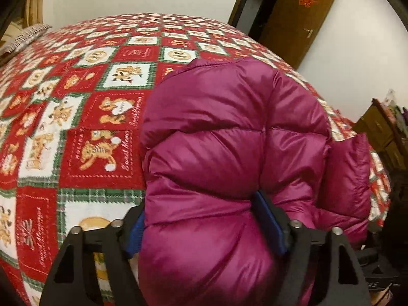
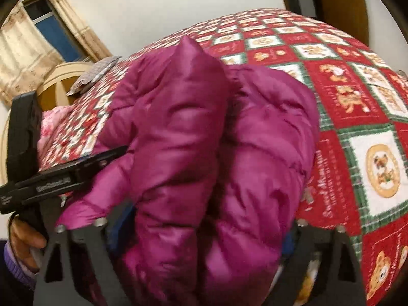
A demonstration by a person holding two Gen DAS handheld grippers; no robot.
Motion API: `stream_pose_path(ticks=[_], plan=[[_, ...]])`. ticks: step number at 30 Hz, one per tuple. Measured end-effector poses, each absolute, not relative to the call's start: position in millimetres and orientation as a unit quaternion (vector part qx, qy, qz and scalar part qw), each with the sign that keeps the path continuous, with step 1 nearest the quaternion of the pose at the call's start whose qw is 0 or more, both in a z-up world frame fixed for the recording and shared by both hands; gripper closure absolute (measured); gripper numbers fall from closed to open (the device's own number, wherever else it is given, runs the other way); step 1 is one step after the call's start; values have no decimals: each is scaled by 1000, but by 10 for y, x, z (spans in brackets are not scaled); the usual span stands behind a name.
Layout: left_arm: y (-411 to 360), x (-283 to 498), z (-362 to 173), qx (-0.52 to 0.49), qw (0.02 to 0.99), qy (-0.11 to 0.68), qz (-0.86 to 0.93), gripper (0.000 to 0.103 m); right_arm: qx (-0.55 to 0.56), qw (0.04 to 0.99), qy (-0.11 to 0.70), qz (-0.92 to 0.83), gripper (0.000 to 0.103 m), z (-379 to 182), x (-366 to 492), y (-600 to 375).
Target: Fold large clothes
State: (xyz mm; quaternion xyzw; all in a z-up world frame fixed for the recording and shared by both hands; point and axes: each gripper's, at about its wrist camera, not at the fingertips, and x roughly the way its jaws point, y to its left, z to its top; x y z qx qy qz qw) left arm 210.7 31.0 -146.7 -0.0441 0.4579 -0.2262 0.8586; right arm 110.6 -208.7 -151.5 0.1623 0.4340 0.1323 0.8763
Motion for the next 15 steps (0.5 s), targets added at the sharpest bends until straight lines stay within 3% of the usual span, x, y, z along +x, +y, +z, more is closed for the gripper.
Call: stream_pose_path(ticks=[3,7,15], plan=[[359,2022,-1410,-58,859,451,-234,46,173,872,434,143,33,-1511,1053,-2066],[397,1858,-1297,-61,865,437,-240,51,173,871,432,155,51,-1444,953,-2003],[365,1545,-914,-79,869,406,-270,55,183,877,412,165,64,-1218,655,-2005]])
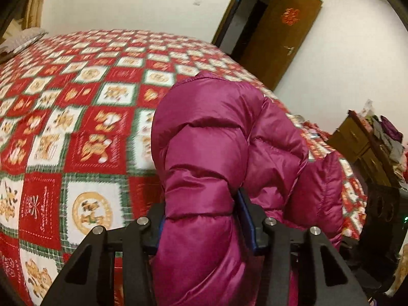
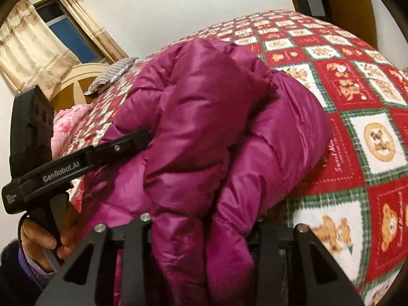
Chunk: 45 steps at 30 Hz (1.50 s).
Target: Fold large clothes
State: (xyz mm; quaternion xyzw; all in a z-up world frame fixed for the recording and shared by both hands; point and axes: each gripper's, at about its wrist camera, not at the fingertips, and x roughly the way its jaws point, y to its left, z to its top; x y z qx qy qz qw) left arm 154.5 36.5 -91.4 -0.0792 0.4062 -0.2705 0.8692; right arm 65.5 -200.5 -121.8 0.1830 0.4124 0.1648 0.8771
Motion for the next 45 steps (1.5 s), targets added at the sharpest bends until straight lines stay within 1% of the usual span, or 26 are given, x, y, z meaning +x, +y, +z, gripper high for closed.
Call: stream_pose_path(ticks=[8,12,15,19,26,31,35,39,40,41,42,43,45], plan=[[-135,1363,-321,-74,870,356,-333,55,175,909,356,129,65,-677,328,-2499],[-496,1351,-222,-62,867,346,-353,55,125,929,336,86,65,-394,218,-2808],[-766,1359,-229,-53,864,345,-364,55,98,937,331,55,65,-311,195,-3079],[-1045,1394,-272,-39,861,351,-367,55,98,938,332,29,66,-398,230,-3459],[-1441,1535,-422,-13,860,372,-349,55,102,933,346,12,66,-618,424,-3832],[-1618,1674,-658,-4,860,398,-319,55,104,922,372,18,66,-809,619,-3985],[-1759,1768,-889,11,860,416,-295,55,144,905,399,24,66,-1065,841,-4100],[-1861,1815,-1057,36,870,414,-266,55,178,896,406,17,66,-1239,922,-4202],[-1880,1835,-1101,38,871,415,-261,53,183,895,406,13,65,-1260,924,-4219],[-1903,1857,-1157,43,871,416,-257,49,187,894,407,7,64,-1279,920,-4235],[-1926,1869,-1212,49,872,416,-252,46,190,893,408,2,59,-1276,887,-4235],[-1940,1875,-1239,52,874,415,-249,45,195,891,410,-6,52,-1282,866,-4263],[-1971,1848,-1259,64,877,408,-244,44,200,890,410,-22,45,-1259,789,-4312]])
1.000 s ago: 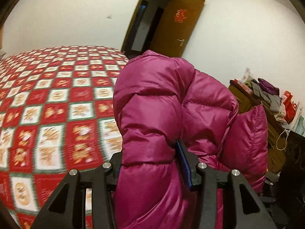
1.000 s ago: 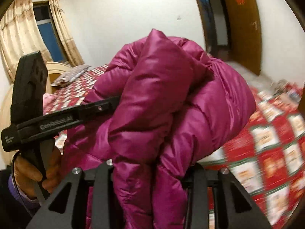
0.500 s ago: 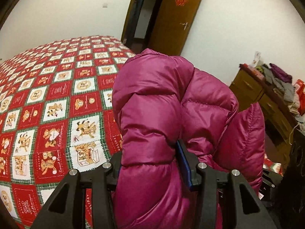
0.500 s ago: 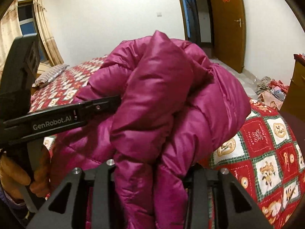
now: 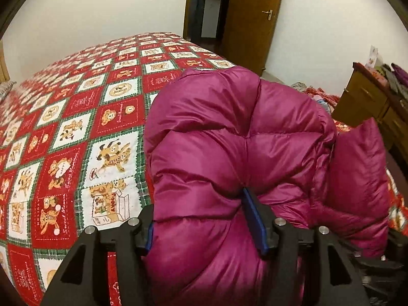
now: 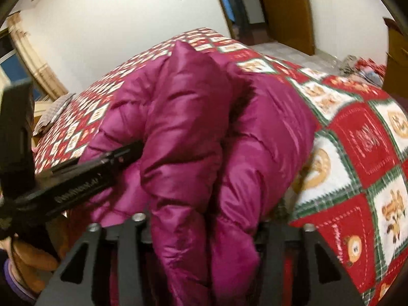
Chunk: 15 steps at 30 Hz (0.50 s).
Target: Fold large clothes
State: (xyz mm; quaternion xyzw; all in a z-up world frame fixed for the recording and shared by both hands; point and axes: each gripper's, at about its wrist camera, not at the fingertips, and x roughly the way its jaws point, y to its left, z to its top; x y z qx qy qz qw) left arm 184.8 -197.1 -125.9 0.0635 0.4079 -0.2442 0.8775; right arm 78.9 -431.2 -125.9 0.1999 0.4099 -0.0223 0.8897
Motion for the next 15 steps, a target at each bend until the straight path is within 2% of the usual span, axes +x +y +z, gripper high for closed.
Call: stream_pose_path(ticks=[9,15], plan=[[-2043,1812,-1288,89,886,393,-231,44,123,925,341,-114,42,-595,378,-4332],[-2085,1781,-1296,101,889,386,-226,44,139,929,326,-106,43,-427,658,-4422]])
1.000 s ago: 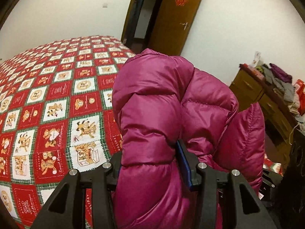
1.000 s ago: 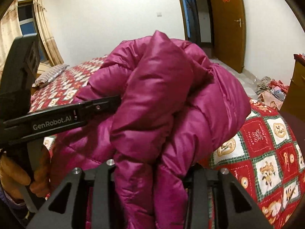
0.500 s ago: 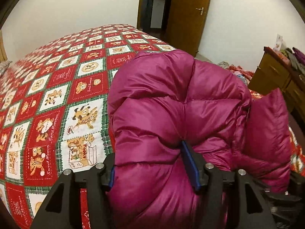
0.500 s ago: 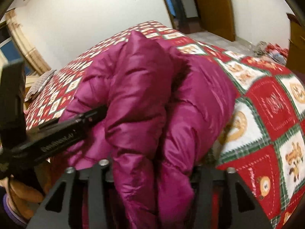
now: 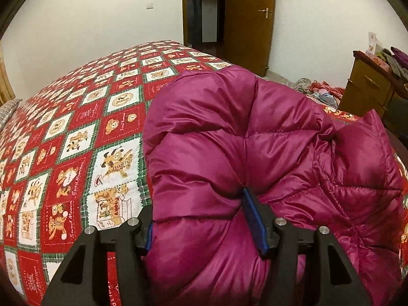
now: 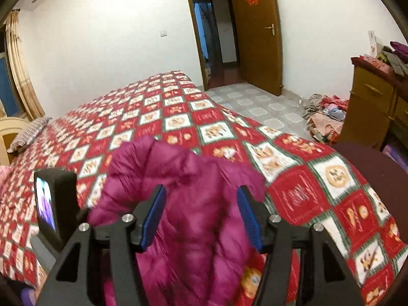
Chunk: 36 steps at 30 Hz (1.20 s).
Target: Fold large clothes
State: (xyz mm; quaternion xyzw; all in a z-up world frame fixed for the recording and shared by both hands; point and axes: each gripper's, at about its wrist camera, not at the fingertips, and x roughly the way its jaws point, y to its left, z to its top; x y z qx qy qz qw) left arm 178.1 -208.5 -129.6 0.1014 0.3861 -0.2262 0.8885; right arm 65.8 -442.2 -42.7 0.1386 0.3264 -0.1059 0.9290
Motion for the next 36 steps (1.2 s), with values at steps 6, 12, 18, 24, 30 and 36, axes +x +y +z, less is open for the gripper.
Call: stream_pose_path(ticks=[6,12,18,24,30,36], plan=[[-2088,1781,-1301,105,888,385,-226,44,134,897,395,-143,71,-862,1150,-4414],[-2131,1767,-1314,119,889,379,-226,43,151,879,416,-178,71,-1199,1065,-4503],[-2149,1823,-1331,121,886,388,-224,42,171,872,416,-192,70,-1321,1105,-4542],[-2167,1846,-1347,124,886,389,-221,41,189,873,404,-198,70,-1392,1111,-4566],[-2186,1856,-1361,128,886,388,-218,40,186,872,405,-202,69,-1407,1141,-4543],[-2169,1876,-1367,124,885,390,-223,40,187,872,403,-204,67,-1422,1161,-4528]])
